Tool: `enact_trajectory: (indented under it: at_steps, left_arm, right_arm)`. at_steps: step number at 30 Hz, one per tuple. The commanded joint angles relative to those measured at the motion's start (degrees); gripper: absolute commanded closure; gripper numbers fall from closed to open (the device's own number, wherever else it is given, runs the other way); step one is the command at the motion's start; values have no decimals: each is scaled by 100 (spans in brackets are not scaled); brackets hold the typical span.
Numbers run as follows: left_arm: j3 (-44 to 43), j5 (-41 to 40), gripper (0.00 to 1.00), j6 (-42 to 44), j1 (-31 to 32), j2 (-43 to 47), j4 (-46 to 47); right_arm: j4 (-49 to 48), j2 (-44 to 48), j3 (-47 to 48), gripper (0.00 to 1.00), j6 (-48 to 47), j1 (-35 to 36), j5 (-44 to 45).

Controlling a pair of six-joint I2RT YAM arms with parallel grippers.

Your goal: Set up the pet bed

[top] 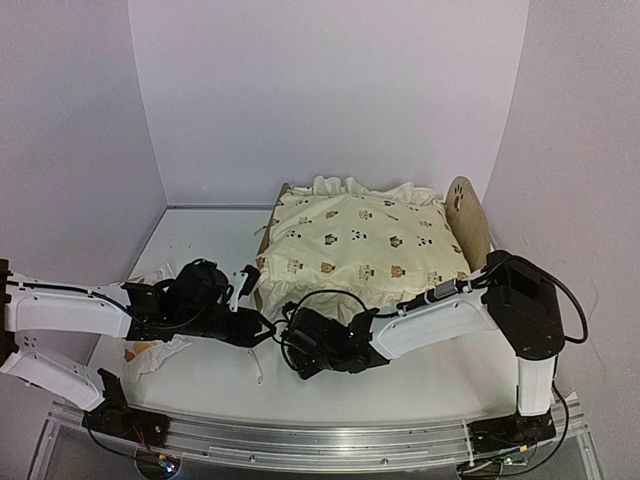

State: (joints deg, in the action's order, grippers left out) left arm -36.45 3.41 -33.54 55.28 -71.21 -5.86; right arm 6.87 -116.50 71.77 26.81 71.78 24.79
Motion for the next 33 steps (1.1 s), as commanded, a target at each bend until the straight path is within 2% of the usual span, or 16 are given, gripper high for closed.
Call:
enact_trajectory:
  at_steps: [1, 5, 9, 12, 16, 19, 21, 23, 25, 28, 33]
  left_arm:
    - [107, -2067, 60, -362, -243, -97, -1348]
    - [123, -2655, 58, -637, -245, -65, -1641]
    - [65, -3128, 44, -912, -280, -206, -1790]
    - [-117, -3211, 43, -948, -385, -412, -1869]
    - [135, -3139, 43, -705, -384, 256, -1668]
    - [149, -3305, 37, -724, -470, 910, -1813]
    - [252, -2641, 38, -144, -472, 1530, -1297]
    - [437, -1422, 38, 655, -474, 2129, -606]
    - [362, -730, 35, 1055, -473, 2443, -520]
    - [-26, -918, 35, 1177, -474, 2284, -1145]
    - [-32, -2189, 33, 436, -520, 1357, -1633]
  right_arm:
    - [-1292, 390, -134, 63, 129, 11, -72]
    - [-1494, 400, -271, 64, 189, 11, 1]
    - [-1701, 464, -474, 64, 225, 11, 8]
    - [-1969, 487, -632, 64, 228, 11, -176]
    - [-1965, 631, -752, 64, 99, 11, -221]
    - [-1764, 1237, -1156, 64, 5, 11, 374]
    - [-1607, 1582, -1344, 63, -40, -40, 568]
    - [-1123, 1749, -1202, 61, -56, -131, 461]
    - [-624, 1722, -883, 61, -127, -155, 479]
    - [-295, 1690, -749, 60, -103, -156, 480]
    - [-307, 1722, -840, 60, 105, -156, 208]
